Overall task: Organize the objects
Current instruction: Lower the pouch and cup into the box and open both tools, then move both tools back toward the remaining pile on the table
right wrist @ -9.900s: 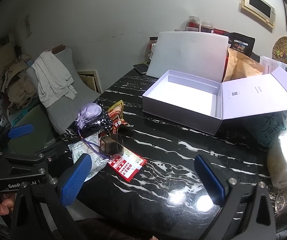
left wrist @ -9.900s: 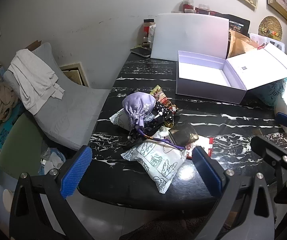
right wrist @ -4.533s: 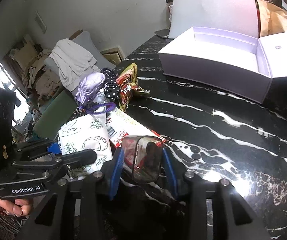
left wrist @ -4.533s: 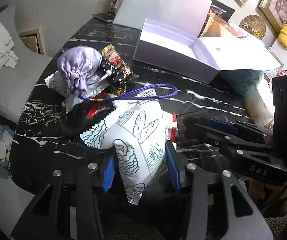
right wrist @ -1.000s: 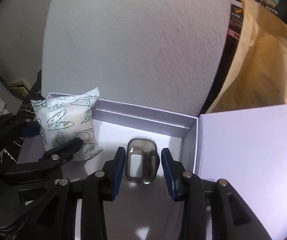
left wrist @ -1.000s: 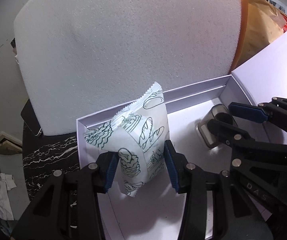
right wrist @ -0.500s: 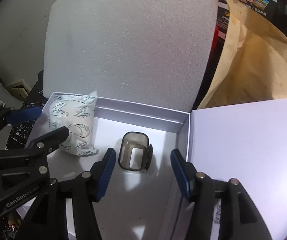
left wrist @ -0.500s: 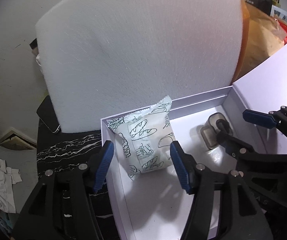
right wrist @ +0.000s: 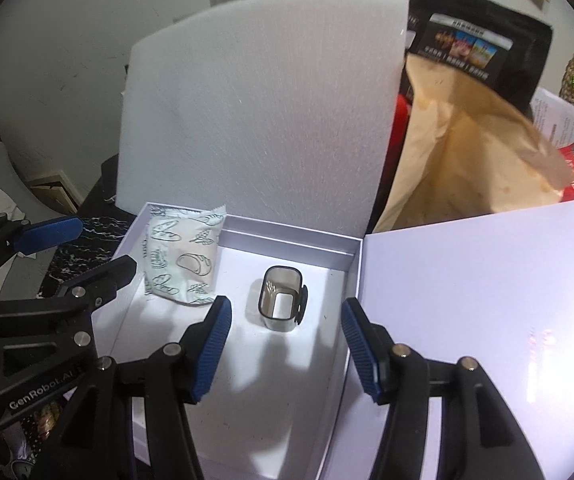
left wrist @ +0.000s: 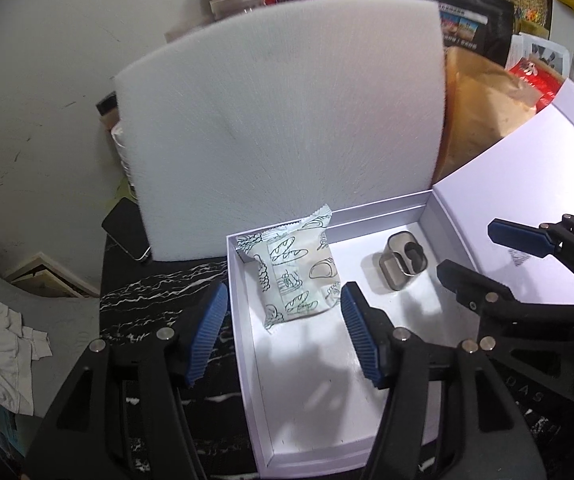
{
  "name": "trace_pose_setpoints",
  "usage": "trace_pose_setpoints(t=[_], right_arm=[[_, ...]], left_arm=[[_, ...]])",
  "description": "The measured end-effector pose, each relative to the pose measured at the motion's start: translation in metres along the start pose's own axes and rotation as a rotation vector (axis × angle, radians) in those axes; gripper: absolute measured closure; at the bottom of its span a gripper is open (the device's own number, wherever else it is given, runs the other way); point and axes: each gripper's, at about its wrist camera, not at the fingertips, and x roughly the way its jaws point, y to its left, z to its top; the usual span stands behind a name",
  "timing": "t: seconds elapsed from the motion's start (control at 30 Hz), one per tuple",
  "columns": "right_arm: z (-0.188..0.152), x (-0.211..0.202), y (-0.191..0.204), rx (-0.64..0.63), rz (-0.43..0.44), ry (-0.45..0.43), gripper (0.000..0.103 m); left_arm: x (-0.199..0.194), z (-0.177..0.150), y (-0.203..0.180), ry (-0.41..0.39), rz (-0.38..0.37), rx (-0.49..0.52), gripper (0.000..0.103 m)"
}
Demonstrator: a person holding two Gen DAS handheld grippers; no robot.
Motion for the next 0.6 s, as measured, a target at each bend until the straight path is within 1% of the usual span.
trace_pose_setpoints(t=[0.1,0.13,0.6], right_arm=[[-0.004,-0.022,-0.003,-0.006,0.001,-0.021,0.046],[-0.013,-0.036,-0.017,-0.006,0.002,-0.027,0.046],[-0.029,-0.107,-0.007,-0.044,0.020,-0.108,0.046]], left_arm=[[-0.018,-0.003,0.000,-0.017,0.005,-0.004,0.045],[-0.024,-0.005,0.000,-0.024,0.006,-0.004,0.045],[-0.100,-0.028,0.001,-0.083,0.050,-0.033,0.045]])
